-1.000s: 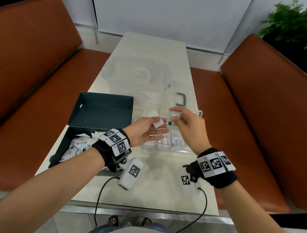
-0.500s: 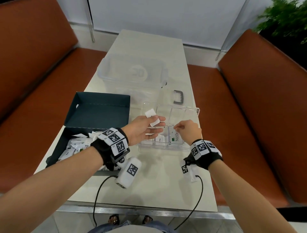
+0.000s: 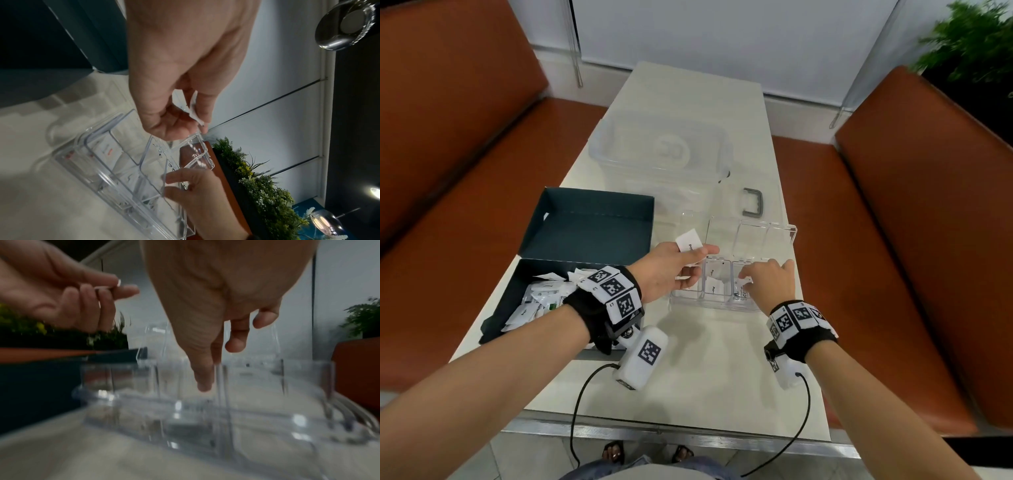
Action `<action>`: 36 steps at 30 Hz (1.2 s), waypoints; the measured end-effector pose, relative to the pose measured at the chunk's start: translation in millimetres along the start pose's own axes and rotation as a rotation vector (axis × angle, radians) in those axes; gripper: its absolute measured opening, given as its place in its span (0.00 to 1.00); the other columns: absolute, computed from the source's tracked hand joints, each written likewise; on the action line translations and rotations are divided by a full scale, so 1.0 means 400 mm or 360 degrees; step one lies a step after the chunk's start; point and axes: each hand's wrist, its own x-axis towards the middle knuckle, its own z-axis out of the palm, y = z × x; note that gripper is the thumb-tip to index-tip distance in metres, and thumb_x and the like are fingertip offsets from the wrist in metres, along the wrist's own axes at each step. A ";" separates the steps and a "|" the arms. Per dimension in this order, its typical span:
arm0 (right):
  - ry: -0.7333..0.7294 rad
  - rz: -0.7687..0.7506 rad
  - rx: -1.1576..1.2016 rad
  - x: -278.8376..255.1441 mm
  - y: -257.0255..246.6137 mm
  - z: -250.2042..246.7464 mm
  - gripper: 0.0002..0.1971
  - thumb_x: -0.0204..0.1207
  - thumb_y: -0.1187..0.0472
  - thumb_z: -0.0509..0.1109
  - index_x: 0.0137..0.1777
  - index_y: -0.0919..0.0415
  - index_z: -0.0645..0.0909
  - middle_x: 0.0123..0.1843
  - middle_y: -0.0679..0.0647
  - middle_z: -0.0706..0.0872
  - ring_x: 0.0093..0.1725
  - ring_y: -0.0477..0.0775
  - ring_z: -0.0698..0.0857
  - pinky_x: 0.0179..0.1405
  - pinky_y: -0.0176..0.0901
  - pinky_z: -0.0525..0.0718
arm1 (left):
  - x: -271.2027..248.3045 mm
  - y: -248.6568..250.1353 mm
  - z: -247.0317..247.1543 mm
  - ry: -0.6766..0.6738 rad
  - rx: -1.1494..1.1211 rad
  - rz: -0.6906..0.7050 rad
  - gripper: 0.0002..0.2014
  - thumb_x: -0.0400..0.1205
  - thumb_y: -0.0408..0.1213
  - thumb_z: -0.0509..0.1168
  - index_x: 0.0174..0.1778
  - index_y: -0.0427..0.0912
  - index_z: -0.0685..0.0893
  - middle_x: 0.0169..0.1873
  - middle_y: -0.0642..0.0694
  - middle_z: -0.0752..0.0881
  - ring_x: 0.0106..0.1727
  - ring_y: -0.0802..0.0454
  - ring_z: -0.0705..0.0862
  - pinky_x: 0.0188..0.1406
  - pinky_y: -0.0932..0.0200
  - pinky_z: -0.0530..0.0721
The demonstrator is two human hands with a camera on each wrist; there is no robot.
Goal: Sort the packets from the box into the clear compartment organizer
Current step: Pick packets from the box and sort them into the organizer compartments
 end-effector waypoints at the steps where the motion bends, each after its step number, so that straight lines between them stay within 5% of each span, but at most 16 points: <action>1: 0.0047 0.0009 0.0043 -0.002 -0.002 -0.014 0.11 0.81 0.59 0.63 0.56 0.44 0.85 0.52 0.46 0.89 0.55 0.54 0.81 0.56 0.51 0.64 | 0.000 0.001 -0.001 -0.0005 0.0028 0.0012 0.11 0.84 0.35 0.67 0.60 0.38 0.88 0.33 0.52 0.80 0.33 0.58 0.77 0.35 0.67 0.81; 5: 0.0266 0.0001 0.0727 -0.001 -0.019 -0.103 0.09 0.81 0.58 0.65 0.51 0.49 0.88 0.48 0.44 0.91 0.48 0.49 0.86 0.57 0.46 0.75 | -0.001 0.001 -0.002 -0.0032 0.0122 0.0021 0.13 0.78 0.35 0.74 0.57 0.37 0.89 0.33 0.54 0.85 0.31 0.60 0.78 0.34 0.69 0.82; 8: 0.0309 -0.0062 0.1346 -0.003 -0.055 -0.179 0.07 0.80 0.55 0.68 0.49 0.51 0.88 0.41 0.42 0.90 0.42 0.37 0.84 0.44 0.22 0.76 | 0.001 -0.001 0.007 -0.0034 0.0309 0.0076 0.10 0.75 0.36 0.77 0.51 0.39 0.89 0.34 0.50 0.86 0.31 0.60 0.81 0.34 0.68 0.82; 12: -0.0017 -0.0172 0.1550 -0.002 -0.085 -0.221 0.03 0.75 0.58 0.74 0.44 0.50 0.89 0.37 0.42 0.89 0.40 0.37 0.86 0.46 0.30 0.83 | 0.008 -0.001 0.013 0.0064 0.0657 0.0220 0.15 0.71 0.37 0.80 0.43 0.36 0.81 0.31 0.43 0.76 0.29 0.59 0.80 0.33 0.65 0.79; 15: -0.0023 -0.0117 0.1587 0.010 -0.079 -0.217 0.03 0.74 0.65 0.75 0.44 0.56 0.88 0.32 0.46 0.88 0.30 0.38 0.84 0.38 0.28 0.82 | 0.013 0.002 0.012 0.0121 0.0680 0.0275 0.15 0.72 0.38 0.80 0.33 0.40 0.78 0.23 0.53 0.76 0.28 0.58 0.79 0.30 0.65 0.76; 18: 0.0046 0.0019 0.1533 0.031 -0.064 -0.198 0.04 0.75 0.67 0.72 0.48 0.62 0.88 0.35 0.55 0.89 0.33 0.45 0.87 0.37 0.29 0.81 | 0.011 0.001 0.000 0.0231 0.0660 0.0252 0.09 0.78 0.45 0.74 0.45 0.44 0.85 0.38 0.53 0.86 0.36 0.58 0.84 0.38 0.64 0.79; 21: 0.0098 0.0067 0.1289 0.046 -0.055 -0.162 0.07 0.76 0.70 0.69 0.48 0.63 0.87 0.38 0.58 0.90 0.37 0.48 0.87 0.33 0.21 0.75 | 0.007 -0.004 -0.022 0.0310 0.0655 0.0192 0.09 0.82 0.45 0.69 0.53 0.45 0.86 0.52 0.50 0.88 0.43 0.57 0.87 0.44 0.62 0.82; 29: 0.0124 -0.0040 0.0678 0.042 -0.085 -0.057 0.07 0.77 0.69 0.66 0.49 0.66 0.86 0.48 0.59 0.84 0.46 0.60 0.84 0.49 0.48 0.82 | -0.011 -0.012 -0.042 0.0334 0.0598 0.0151 0.04 0.83 0.39 0.67 0.49 0.45 0.87 0.57 0.48 0.88 0.41 0.57 0.87 0.37 0.66 0.83; 36: 0.0116 -0.0159 0.0224 0.043 -0.102 -0.020 0.10 0.80 0.68 0.62 0.54 0.59 0.83 0.51 0.55 0.83 0.51 0.59 0.81 0.53 0.49 0.69 | -0.013 -0.013 -0.034 0.0325 0.0586 0.0138 0.06 0.83 0.36 0.66 0.52 0.43 0.88 0.56 0.47 0.88 0.40 0.57 0.87 0.39 0.65 0.83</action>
